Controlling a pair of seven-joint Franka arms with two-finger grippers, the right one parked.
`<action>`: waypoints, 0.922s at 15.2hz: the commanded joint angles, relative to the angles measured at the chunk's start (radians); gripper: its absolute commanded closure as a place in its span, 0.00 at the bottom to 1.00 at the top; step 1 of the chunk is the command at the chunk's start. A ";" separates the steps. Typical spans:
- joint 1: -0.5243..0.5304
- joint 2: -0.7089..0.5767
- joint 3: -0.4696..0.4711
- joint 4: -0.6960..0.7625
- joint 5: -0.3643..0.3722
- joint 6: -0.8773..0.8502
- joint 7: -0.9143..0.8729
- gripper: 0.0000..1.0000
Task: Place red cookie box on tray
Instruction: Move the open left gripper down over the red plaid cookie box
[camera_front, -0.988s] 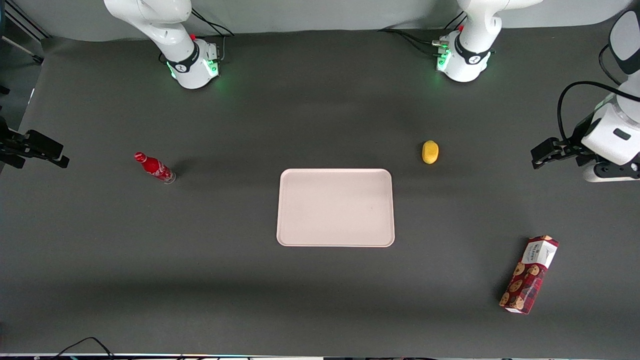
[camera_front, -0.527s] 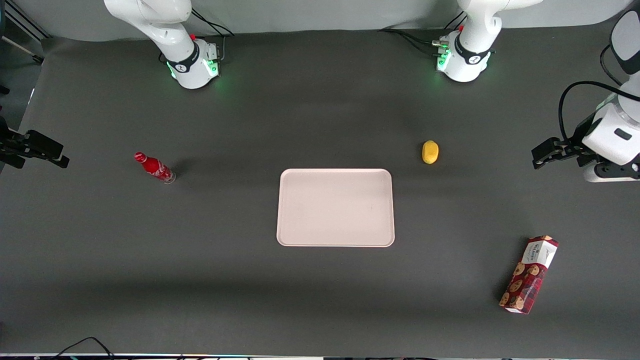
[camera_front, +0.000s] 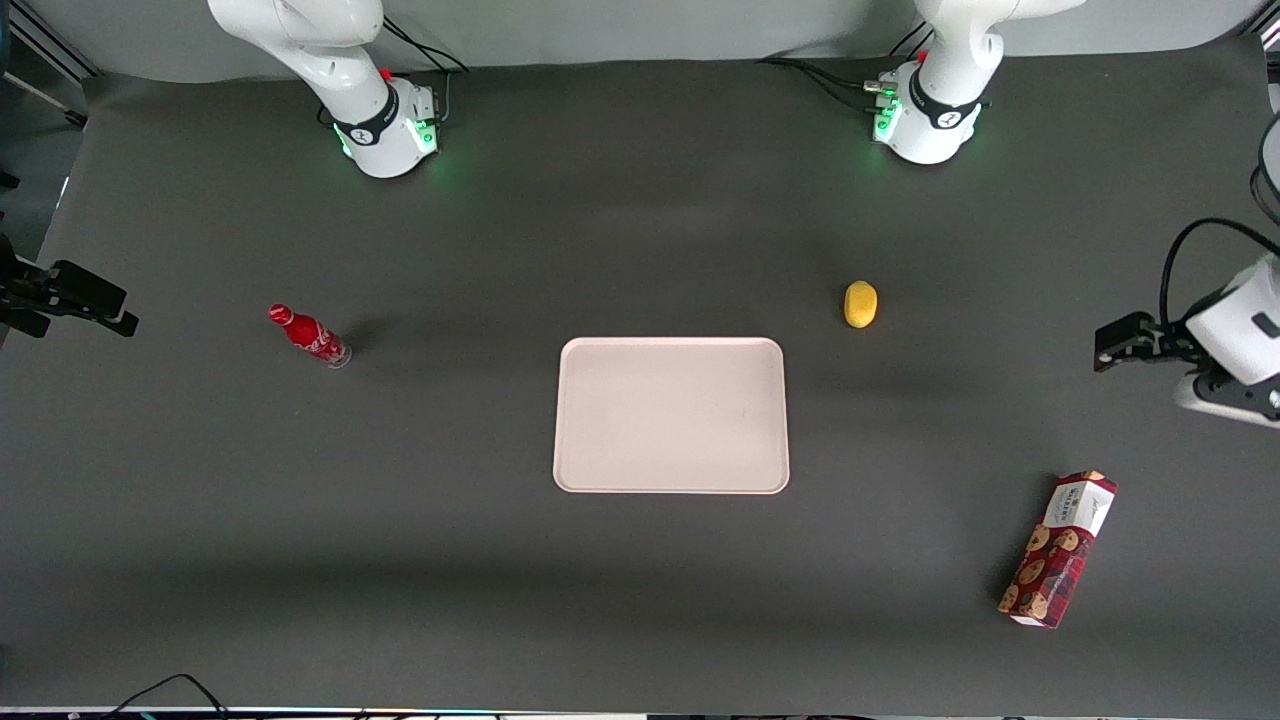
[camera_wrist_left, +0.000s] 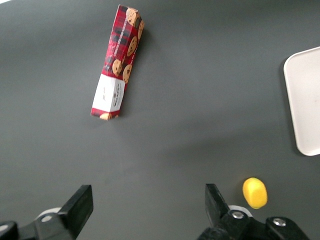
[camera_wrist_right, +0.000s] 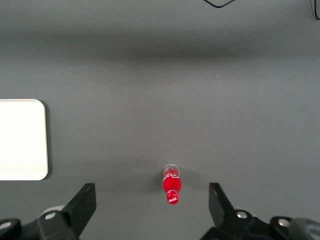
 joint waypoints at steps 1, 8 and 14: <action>0.007 0.153 0.027 0.131 -0.005 -0.006 0.140 0.00; 0.005 0.354 0.039 0.196 -0.002 0.153 0.205 0.00; 0.007 0.473 0.039 0.196 -0.005 0.355 0.406 0.00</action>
